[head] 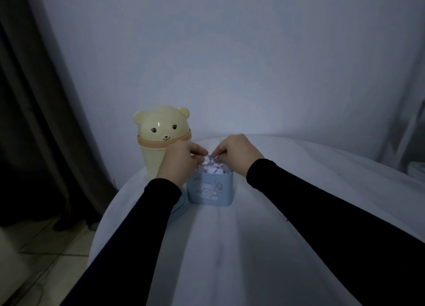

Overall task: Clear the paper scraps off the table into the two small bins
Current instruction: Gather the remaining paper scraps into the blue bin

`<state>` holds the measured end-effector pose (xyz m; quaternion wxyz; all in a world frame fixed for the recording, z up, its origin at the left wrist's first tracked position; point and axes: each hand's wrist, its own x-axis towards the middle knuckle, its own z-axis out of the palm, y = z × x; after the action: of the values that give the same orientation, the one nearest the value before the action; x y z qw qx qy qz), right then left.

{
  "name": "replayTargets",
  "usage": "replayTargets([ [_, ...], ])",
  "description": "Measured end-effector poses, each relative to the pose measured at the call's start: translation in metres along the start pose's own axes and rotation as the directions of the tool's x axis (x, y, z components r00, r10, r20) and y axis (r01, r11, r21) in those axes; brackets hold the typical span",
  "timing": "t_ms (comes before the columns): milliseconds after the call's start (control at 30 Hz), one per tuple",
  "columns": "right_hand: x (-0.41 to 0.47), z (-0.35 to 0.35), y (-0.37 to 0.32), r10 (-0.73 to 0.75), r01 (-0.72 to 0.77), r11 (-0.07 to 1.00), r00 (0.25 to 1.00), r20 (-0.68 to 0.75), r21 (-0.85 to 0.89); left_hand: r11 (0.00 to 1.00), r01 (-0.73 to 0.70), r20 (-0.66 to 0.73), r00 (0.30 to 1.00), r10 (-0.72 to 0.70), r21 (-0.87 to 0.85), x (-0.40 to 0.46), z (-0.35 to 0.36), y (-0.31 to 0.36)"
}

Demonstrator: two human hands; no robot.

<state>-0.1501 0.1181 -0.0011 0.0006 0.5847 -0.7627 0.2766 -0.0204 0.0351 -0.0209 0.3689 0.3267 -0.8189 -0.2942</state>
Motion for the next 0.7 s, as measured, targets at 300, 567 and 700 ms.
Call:
replayTargets([
  [300, -0.002, 0.002, -0.002, -0.04, 0.045, 0.997, 0.996, 0.075, -0.064, 0.995, -0.09, -0.095, 0.991, 0.095, 0.05, -0.01, 0.007, 0.008],
  [567, -0.005, -0.006, 0.0, -0.071, 0.072, 0.997, 0.997, 0.019, -0.014, 0.989, -0.083, -0.022, 0.996, 0.086, 0.122, -0.005, 0.0, 0.013],
  [700, -0.003, -0.002, 0.004, -0.041, 0.049, 0.994, 0.996, -0.079, 0.094, 0.989, -0.066, -0.022, 0.997, 0.069, 0.134, -0.004, -0.001, 0.014],
])
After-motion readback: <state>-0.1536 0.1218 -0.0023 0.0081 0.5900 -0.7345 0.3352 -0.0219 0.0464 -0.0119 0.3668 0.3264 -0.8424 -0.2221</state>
